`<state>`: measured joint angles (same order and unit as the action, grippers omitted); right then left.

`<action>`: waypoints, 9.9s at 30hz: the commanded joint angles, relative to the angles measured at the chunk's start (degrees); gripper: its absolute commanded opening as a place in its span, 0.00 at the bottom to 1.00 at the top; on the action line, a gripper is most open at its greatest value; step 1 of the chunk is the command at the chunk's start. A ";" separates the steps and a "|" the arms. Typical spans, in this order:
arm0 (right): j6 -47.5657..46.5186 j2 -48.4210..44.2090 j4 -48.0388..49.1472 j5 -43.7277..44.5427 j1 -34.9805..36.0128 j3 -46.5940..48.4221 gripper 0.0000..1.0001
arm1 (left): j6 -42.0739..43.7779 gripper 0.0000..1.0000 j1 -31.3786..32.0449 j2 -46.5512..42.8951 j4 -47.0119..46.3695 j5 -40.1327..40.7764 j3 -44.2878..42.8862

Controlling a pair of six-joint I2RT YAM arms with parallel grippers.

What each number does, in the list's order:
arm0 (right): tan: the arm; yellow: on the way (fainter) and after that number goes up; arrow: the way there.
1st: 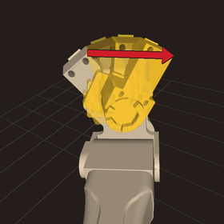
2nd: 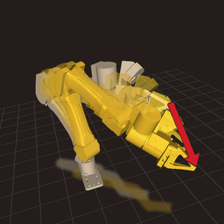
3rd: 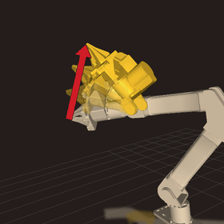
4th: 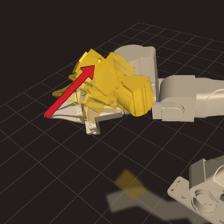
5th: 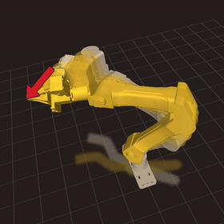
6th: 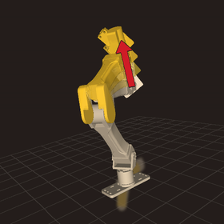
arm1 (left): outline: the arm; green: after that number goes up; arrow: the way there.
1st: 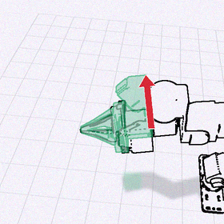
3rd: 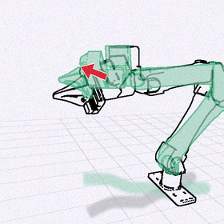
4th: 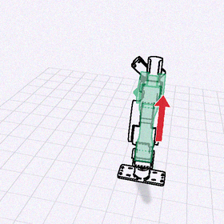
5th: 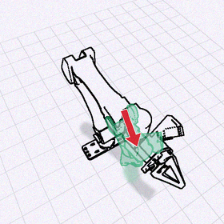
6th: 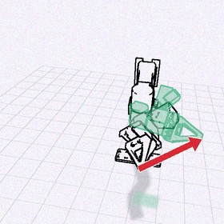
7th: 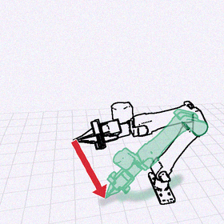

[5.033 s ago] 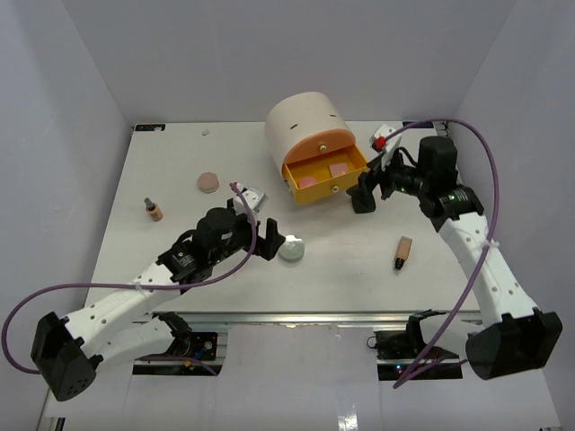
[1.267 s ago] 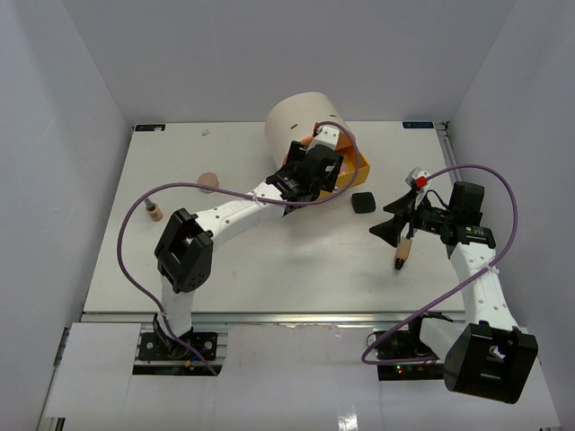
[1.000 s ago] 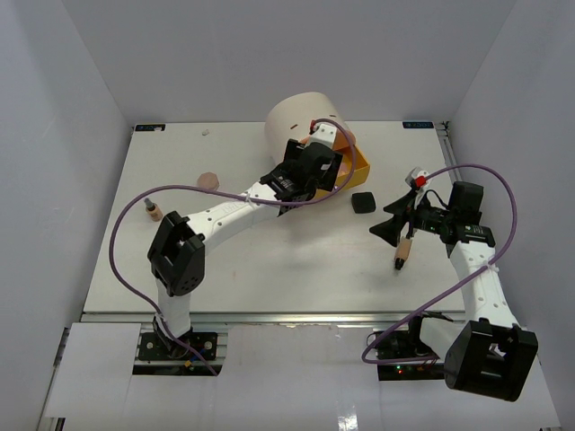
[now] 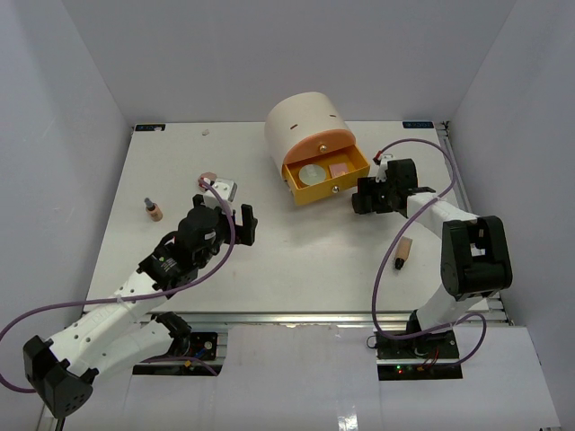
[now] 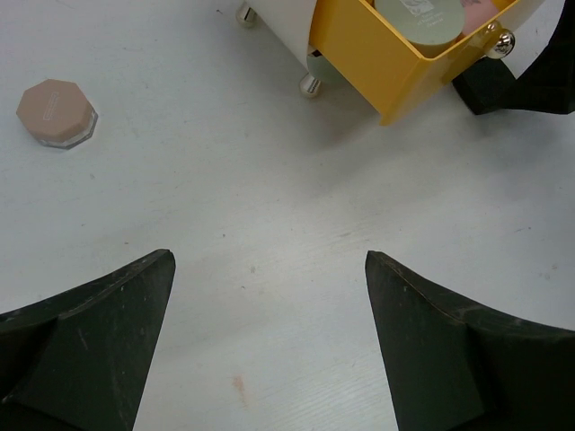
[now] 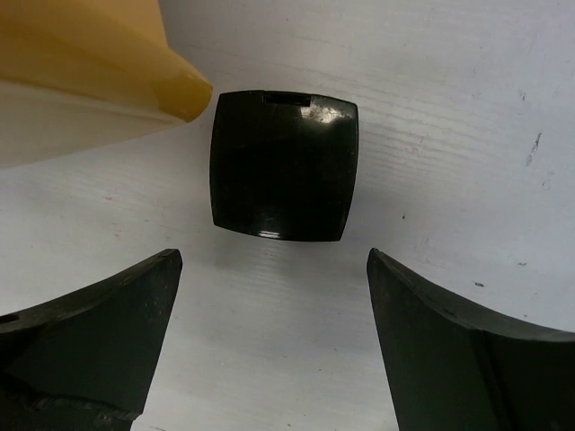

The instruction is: Organize the makeup

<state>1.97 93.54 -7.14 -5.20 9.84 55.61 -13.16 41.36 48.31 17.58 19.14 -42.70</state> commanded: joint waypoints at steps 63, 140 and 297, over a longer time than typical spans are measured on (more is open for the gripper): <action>4.26 5.53 6.76 -3.62 -4.70 -2.44 0.56 | -0.99 0.98 -1.55 2.58 -1.50 -1.91 0.16; -18.01 -43.18 6.37 -50.03 -5.19 -17.22 0.90 | -9.72 0.98 -30.26 40.92 -0.58 -14.60 -19.49; -93.26 -23.74 -32.36 -39.46 2.25 3.04 0.43 | -8.23 0.52 -20.01 9.84 -0.07 -33.83 -12.60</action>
<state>-77.19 63.91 -33.49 -60.00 3.51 53.16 -22.13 23.21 62.56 15.38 -9.81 -62.20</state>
